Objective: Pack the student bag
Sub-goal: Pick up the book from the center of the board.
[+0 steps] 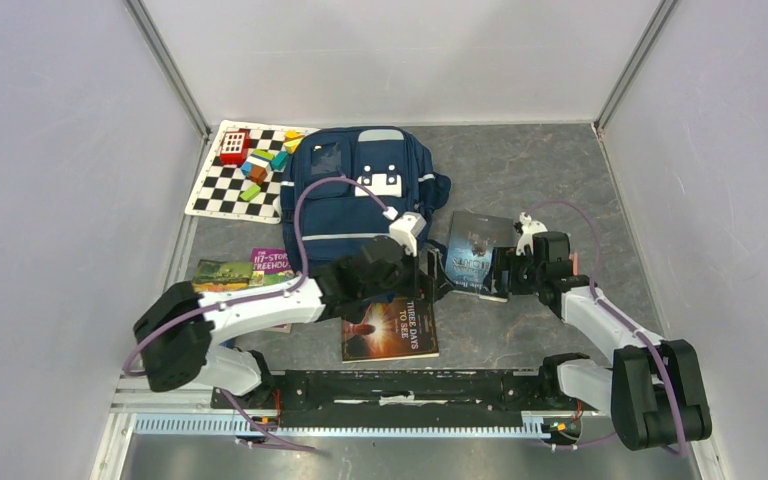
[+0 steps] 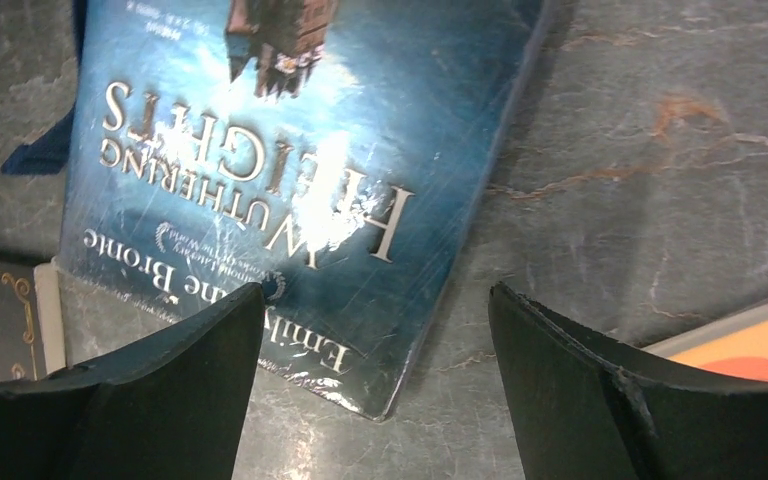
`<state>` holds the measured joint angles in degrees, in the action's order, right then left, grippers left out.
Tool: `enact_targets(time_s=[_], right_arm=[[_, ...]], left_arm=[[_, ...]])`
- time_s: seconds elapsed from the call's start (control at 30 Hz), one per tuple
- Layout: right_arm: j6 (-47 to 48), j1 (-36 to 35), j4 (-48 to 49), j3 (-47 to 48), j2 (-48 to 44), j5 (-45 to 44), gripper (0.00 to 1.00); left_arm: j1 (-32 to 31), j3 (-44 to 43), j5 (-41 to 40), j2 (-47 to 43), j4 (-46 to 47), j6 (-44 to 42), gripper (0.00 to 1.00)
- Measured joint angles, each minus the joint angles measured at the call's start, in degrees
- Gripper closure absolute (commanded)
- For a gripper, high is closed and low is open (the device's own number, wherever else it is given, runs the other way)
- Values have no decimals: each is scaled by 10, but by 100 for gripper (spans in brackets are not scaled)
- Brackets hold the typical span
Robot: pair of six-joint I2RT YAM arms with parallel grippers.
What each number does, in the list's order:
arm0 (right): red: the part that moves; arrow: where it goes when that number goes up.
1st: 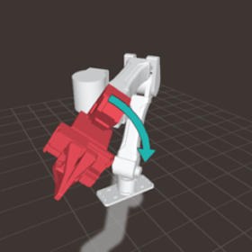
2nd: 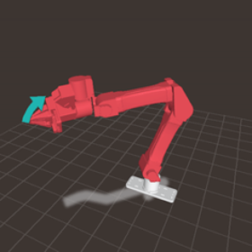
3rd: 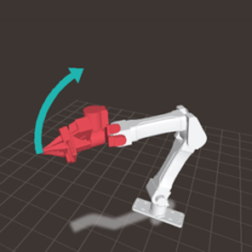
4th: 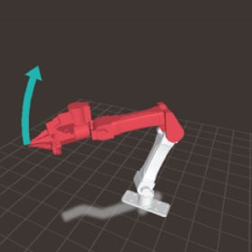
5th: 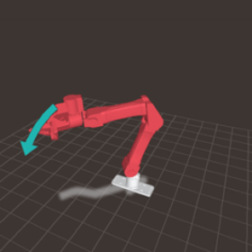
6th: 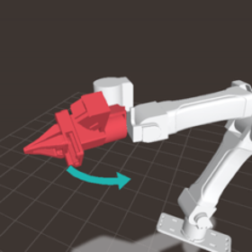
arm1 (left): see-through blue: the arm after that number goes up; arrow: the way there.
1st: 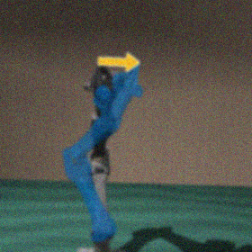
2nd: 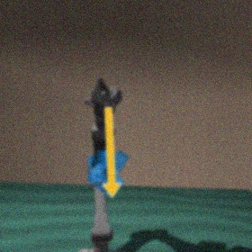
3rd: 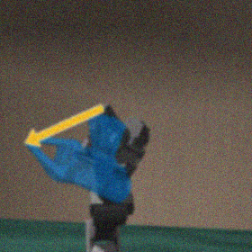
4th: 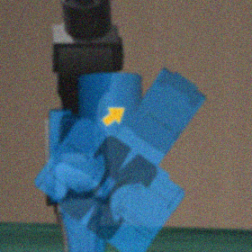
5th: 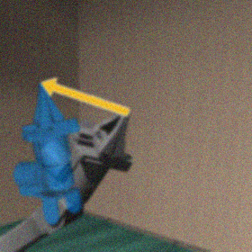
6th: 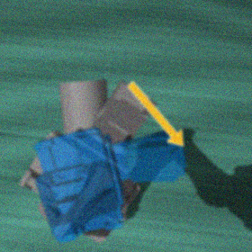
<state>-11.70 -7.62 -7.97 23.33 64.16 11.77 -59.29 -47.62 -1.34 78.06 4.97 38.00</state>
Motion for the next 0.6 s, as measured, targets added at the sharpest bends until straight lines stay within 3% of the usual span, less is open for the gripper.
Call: enact_targets(time_s=[0.33, 0.6], right_arm=[[-31, 18, 11, 7, 8, -40, 18], [-50, 19, 43, -11, 5, -23, 19]], left_arm=[[-11, -12, -28, 158, 76, 70, 18], [-4, -33, -30, 227, 104, 96, 22]])
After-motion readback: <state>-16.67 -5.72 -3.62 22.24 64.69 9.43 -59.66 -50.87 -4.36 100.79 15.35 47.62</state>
